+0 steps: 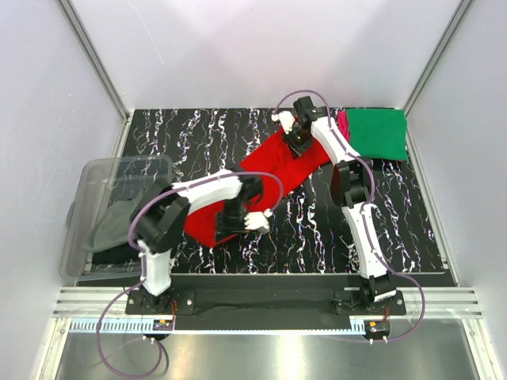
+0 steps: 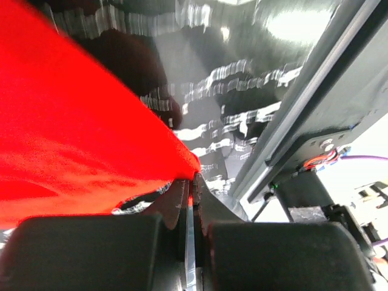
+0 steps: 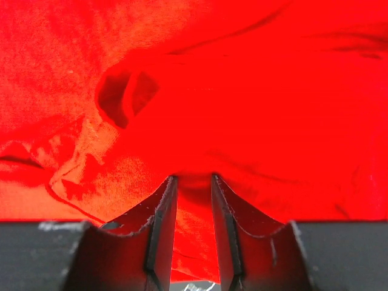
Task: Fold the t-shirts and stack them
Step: Fold the tshirt
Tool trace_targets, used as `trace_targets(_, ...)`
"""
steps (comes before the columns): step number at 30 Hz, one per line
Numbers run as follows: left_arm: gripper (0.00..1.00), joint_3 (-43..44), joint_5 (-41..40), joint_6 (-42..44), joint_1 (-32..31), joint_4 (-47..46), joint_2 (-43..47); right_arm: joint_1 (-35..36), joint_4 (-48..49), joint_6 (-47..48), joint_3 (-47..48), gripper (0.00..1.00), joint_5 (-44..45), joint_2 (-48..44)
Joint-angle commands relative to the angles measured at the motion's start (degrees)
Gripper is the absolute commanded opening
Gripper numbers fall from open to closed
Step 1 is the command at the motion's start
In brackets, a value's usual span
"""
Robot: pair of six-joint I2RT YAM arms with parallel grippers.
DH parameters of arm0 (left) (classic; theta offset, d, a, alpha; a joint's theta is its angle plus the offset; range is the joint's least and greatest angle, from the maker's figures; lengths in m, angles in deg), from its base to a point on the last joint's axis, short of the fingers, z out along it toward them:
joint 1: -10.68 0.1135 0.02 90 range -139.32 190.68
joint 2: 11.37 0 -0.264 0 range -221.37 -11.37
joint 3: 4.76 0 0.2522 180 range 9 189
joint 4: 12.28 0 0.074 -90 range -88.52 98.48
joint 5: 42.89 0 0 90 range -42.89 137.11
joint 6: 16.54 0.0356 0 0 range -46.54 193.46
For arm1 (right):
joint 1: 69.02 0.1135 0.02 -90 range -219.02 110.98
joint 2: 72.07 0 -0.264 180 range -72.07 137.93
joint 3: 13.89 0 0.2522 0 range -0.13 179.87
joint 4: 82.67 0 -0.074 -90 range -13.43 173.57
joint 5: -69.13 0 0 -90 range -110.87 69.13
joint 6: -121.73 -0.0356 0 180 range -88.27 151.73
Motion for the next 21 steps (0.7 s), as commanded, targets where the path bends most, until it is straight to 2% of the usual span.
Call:
trace_targets(1, 0.00, 5.7, 4.9, -1.0, -2.6, 2.0, -5.5, 1.5, -0.9, 1.6, 7.7, 0.36, 1.6, 5.9)
trace_targets(5, 0.01, 9.8, 7.7, -1.6, -6.1, 2.5, -10.0, 2.7, 8.3, 1.8, 8.8, 0.37, 2.1, 6.6)
trace_targets(7, 0.09, 11.5, 10.7, -2.5, -7.2, 3.0, -10.9, 2.7, 12.0, 0.6, 8.8, 0.39, 1.6, 6.3)
trace_targets(9, 0.22, 13.6, 13.6, -3.7, -8.1, 3.9, -10.7, 2.7, 16.1, -0.5, 9.7, 0.41, 1.4, 5.8)
trace_targets(12, 0.32, 19.6, 17.3, -4.5, -8.1, 7.7, -9.8, 2.7, 16.9, -2.0, 13.5, 0.45, 1.7, 5.3)
trace_targets(17, 0.40, 27.3, 12.8, -3.9, -7.1, 11.9, -7.2, 2.5, 18.1, -2.7, 9.4, 0.48, 2.0, -2.2)
trace_targets(21, 0.40, 24.9, 11.1, -3.6, -4.7, 9.6, -7.7, 1.9, 18.9, -5.6, 3.0, 0.49, 1.5, -7.9)
